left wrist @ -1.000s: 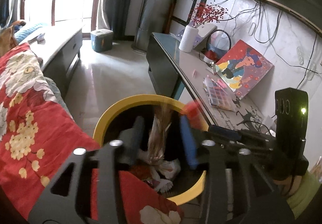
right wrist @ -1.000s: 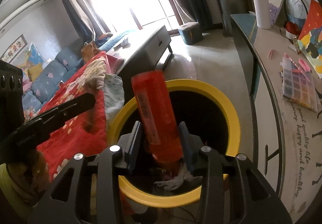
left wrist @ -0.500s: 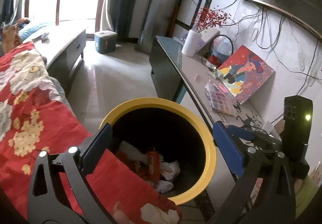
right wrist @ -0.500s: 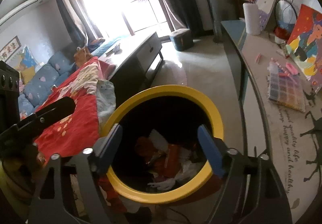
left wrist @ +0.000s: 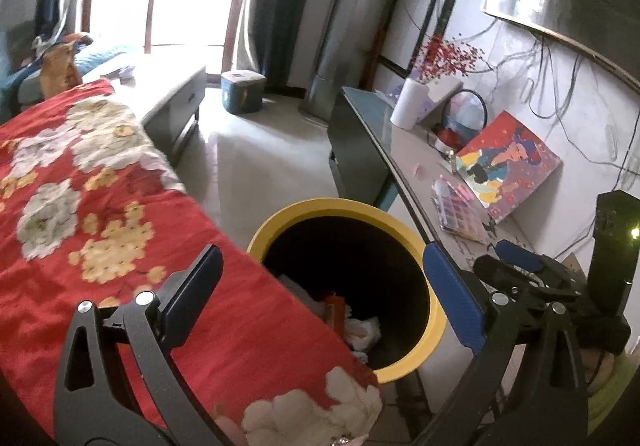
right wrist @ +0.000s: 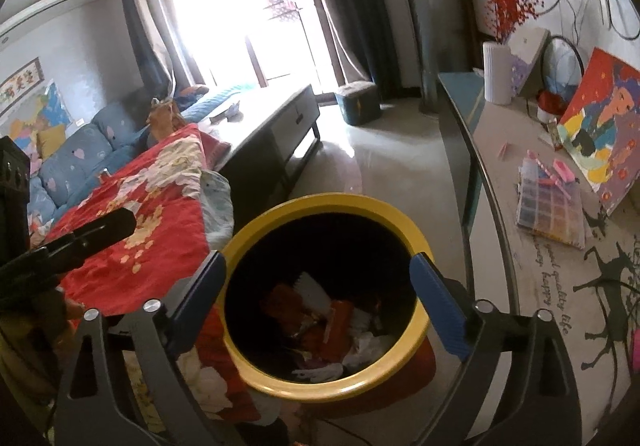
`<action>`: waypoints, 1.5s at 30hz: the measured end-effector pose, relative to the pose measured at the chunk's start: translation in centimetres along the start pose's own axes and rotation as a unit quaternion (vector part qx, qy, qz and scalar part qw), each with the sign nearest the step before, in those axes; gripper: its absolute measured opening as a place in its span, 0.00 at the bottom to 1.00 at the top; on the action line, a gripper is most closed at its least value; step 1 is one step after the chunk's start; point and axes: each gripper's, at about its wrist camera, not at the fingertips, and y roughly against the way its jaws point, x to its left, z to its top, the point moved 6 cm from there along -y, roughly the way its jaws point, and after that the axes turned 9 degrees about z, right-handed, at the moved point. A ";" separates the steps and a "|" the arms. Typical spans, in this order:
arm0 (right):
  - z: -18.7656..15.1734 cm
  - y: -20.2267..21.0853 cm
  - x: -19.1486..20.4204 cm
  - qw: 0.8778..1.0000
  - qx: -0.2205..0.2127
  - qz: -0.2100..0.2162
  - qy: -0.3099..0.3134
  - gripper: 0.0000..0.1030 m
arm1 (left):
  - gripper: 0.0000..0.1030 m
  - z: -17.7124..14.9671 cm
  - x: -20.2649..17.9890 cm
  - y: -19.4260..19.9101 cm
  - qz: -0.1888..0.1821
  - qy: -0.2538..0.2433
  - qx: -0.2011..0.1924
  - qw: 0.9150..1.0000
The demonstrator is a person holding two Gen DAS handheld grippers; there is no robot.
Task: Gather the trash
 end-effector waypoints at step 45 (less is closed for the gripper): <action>-3.6 4.3 17.2 0.966 -0.201 0.007 0.161 0.94 | 0.89 -7.6 12.1 15.0 0.181 0.061 -0.135 0.972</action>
